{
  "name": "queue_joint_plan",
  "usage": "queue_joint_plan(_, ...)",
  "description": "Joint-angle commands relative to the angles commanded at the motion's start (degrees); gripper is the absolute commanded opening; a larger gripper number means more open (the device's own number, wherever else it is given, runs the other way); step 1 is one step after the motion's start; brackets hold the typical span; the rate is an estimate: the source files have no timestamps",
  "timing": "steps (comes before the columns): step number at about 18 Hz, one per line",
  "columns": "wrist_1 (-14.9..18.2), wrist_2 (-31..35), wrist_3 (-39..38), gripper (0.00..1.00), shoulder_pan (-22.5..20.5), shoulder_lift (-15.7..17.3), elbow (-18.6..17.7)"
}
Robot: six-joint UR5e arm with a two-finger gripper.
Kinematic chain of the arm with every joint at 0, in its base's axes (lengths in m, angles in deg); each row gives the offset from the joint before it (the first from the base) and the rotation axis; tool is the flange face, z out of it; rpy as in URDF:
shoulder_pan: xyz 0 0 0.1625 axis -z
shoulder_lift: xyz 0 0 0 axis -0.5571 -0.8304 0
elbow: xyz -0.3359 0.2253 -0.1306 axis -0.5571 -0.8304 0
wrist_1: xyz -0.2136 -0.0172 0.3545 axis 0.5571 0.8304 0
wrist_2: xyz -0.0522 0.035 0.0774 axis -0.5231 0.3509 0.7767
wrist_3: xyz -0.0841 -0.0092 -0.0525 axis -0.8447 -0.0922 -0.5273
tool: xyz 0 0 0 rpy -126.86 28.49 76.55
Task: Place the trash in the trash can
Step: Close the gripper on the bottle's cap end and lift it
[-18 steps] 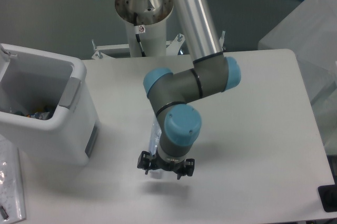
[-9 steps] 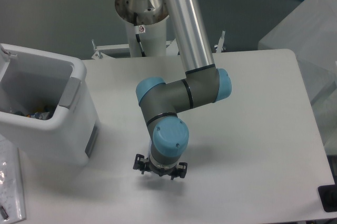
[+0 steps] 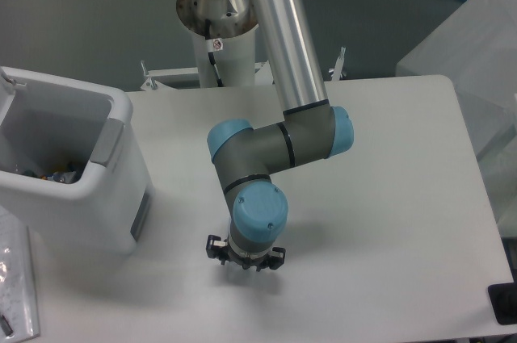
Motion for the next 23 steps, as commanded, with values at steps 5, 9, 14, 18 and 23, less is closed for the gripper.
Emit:
queue_joint_plan(5, 0.1, 0.0, 0.0, 0.45, 0.0, 0.0, 0.1)
queue_joint_plan(9, 0.1, 0.0, 0.0, 0.36, 0.0, 0.1, 0.1)
queue_joint_plan(14, 0.1, -0.1, 0.0, 0.32, 0.0, 0.4, 1.0)
queue_joint_plan(18, 0.0, -0.8, -0.1, 0.29, -0.2, 1.9, 3.7)
queue_joint_plan(23, -0.2, -5.7, -0.1, 0.25, -2.2, 5.5, 6.5)
